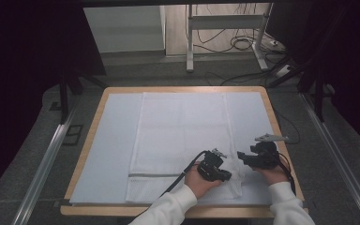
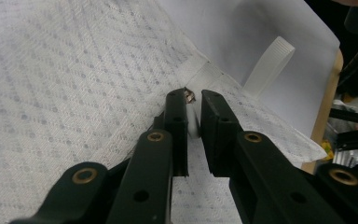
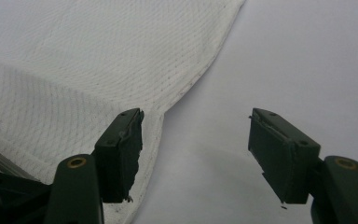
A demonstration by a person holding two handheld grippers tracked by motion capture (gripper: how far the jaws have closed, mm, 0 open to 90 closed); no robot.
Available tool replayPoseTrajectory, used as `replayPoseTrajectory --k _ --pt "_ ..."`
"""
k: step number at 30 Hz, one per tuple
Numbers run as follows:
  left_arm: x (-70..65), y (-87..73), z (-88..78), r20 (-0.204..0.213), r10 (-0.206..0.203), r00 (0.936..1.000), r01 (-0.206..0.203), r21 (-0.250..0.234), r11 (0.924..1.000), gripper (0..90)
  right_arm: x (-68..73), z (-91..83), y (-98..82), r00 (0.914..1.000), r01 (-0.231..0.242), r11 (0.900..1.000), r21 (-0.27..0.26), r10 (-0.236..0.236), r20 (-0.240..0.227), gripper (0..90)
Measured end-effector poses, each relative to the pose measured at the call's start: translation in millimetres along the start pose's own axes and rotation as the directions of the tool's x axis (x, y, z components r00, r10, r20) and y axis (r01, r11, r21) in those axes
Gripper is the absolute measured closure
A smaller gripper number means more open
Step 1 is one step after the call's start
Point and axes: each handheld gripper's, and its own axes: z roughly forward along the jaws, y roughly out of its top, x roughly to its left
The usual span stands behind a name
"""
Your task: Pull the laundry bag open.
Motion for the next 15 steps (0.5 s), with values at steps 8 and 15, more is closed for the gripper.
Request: replayPoseTrajectory --k 8,15 --pt "0.9 0.1 -0.1 -0.005 -0.003 1.0000 0.003 0.000 1.0000 86.5 0.1 -0.5 0.1 1.0000 -0.002 1.000 -0.001 0.002 -0.004 34.2" --pt "3.5 -0.1 -2.1 -0.001 -0.002 1.0000 0.002 -0.004 1.0000 86.7 -1.1 -1.1 -0.2 1.0000 -0.002 1.000 -0.001 0.002 -0.005 34.2"
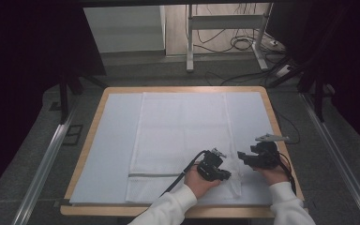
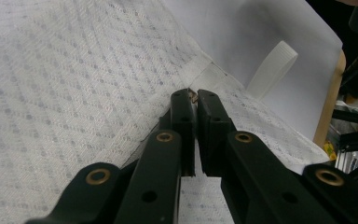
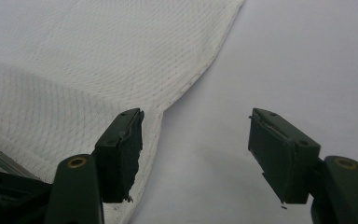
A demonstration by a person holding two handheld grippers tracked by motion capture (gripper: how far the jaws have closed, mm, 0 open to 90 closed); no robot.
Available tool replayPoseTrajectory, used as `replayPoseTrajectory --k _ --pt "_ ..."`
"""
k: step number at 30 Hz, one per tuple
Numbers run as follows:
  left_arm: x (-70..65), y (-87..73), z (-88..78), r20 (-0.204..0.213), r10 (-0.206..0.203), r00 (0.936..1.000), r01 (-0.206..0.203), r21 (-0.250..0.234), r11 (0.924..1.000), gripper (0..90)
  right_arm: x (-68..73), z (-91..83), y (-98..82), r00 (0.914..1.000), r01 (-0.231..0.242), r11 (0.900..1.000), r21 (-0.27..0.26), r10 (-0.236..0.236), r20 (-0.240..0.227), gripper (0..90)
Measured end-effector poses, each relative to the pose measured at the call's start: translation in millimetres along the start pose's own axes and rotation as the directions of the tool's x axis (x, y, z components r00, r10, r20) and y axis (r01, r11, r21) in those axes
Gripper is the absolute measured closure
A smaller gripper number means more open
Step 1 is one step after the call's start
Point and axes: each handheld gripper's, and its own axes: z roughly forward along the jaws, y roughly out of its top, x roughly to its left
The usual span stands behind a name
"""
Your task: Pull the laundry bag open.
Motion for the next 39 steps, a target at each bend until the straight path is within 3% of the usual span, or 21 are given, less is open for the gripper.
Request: replayPoseTrajectory --k 7,17,22,33,39 --pt "-1.3 -1.3 -7.6 -0.001 0.026 0.9997 -0.026 -0.023 0.9994 86.7 -0.7 -2.7 0.3 0.9996 -0.014 1.000 -0.007 0.014 -0.023 33.7" --pt "-1.1 -0.8 -25.3 -0.004 0.046 0.9989 -0.046 -0.044 0.9980 86.7 -2.0 -4.6 0.3 0.9995 -0.025 1.000 -0.007 0.024 -0.022 33.6" --pt "-0.5 -1.5 -36.9 -0.026 0.064 0.9977 -0.065 -0.057 0.9962 86.7 -2.4 -7.6 0.8 0.9971 -0.048 0.999 -0.015 0.047 -0.059 33.5" --pt "4.3 -2.5 -49.2 -0.030 0.057 0.9979 -0.059 -0.072 0.9957 86.7 -1.5 -10.1 1.0 0.9954 -0.067 0.998 -0.007 0.066 -0.069 32.4" --pt "3.8 -3.9 -47.7 -0.029 0.060 0.9978 -0.062 -0.068 0.9958 86.7 1.1 -11.0 2.7 0.9878 -0.108 0.994 0.005 0.107 -0.112 29.5"
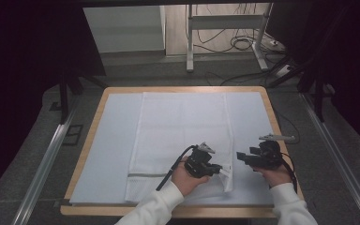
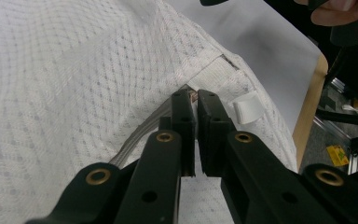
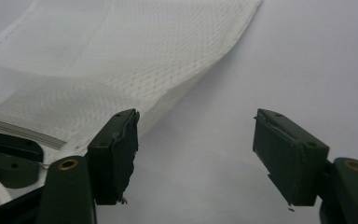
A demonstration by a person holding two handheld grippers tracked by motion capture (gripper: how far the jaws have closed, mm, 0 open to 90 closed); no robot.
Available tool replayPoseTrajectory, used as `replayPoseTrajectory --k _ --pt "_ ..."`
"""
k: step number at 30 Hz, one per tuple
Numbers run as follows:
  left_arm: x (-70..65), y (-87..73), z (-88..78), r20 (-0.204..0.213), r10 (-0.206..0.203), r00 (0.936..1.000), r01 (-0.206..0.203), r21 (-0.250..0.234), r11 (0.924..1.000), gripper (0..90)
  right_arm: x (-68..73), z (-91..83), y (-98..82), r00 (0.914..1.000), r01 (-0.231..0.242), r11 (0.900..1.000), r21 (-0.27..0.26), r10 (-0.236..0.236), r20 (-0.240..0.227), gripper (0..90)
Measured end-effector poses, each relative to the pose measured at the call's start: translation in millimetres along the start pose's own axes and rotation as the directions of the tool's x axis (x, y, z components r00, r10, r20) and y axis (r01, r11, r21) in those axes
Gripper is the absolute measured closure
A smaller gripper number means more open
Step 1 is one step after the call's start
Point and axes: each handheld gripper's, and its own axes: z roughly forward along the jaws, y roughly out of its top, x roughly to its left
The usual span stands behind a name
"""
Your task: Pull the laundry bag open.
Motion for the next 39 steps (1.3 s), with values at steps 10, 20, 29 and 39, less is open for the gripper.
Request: replayPoseTrajectory --k 10,20,29,39 --pt "-1.7 -1.3 3.1 0.005 0.000 1.0000 0.000 0.006 1.0000 86.7 14.0 11.9 1.3 0.9936 -0.029 0.997 0.067 0.036 -0.107 27.5" --pt "-3.4 -1.8 5.9 0.009 0.001 1.0000 -0.001 0.010 0.9999 86.7 23.6 31.6 -2.3 0.9861 -0.050 0.991 0.124 0.069 -0.151 28.3" --pt "-3.9 -2.2 6.8 0.013 0.001 0.9999 -0.002 0.009 1.0000 86.7 29.1 45.1 -3.8 0.9719 -0.064 0.982 0.176 0.102 -0.212 42.9" --pt "-4.5 -3.7 8.7 0.016 0.003 0.9999 -0.003 0.014 0.9999 86.8 28.2 50.7 -2.6 0.9677 -0.072 0.980 0.188 0.114 -0.225 71.1"
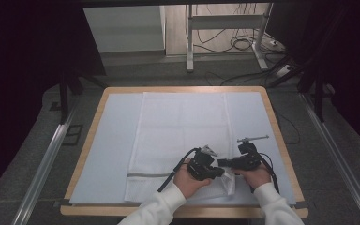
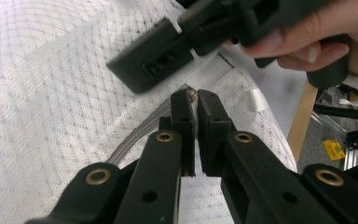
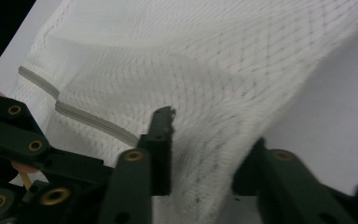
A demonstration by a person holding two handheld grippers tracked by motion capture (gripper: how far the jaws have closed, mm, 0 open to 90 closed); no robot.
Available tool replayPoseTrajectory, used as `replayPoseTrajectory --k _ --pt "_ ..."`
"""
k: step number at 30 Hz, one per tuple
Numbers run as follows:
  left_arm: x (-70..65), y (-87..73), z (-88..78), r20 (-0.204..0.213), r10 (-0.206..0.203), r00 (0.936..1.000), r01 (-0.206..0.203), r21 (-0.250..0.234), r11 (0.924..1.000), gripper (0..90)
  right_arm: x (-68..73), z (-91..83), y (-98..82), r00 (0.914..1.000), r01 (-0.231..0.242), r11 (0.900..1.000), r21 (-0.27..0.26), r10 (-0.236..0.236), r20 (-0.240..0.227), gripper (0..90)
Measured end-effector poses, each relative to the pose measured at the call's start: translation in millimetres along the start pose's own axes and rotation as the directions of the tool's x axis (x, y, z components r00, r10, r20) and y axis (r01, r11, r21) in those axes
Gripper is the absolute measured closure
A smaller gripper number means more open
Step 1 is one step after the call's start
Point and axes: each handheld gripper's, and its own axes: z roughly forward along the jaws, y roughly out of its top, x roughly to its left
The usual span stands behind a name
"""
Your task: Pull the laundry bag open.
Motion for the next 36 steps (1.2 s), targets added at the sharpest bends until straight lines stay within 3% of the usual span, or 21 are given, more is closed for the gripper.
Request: replayPoseTrajectory --k 4,14,20,27,36 --pt "0.0 -0.4 0.2 0.000 -0.001 1.0000 0.001 0.003 1.0000 86.7 -0.8 -0.4 0.5 1.0000 0.007 1.000 0.002 -0.007 -0.005 80.0" --pt "0.1 -0.5 0.6 0.000 -0.001 1.0000 0.001 0.005 1.0000 86.7 0.6 1.7 1.2 0.9997 0.025 1.000 0.012 -0.025 -0.008 87.0" --pt "1.8 -1.9 -0.4 -0.002 -0.002 1.0000 0.002 0.001 1.0000 86.7 0.5 0.9 1.8 0.9991 0.043 0.999 0.017 -0.042 -0.006 87.6" --pt "9.3 -7.3 2.3 0.023 -0.038 0.9990 0.038 0.008 0.9992 86.8 0.5 -1.7 1.8 0.9985 0.052 0.999 0.012 -0.051 -0.019 87.7" --pt "15.7 -11.6 4.3 0.036 -0.056 0.9978 0.056 0.014 0.9983 86.9 3.6 -3.7 0.1 0.9967 0.076 0.997 0.017 -0.075 -0.032 87.9"
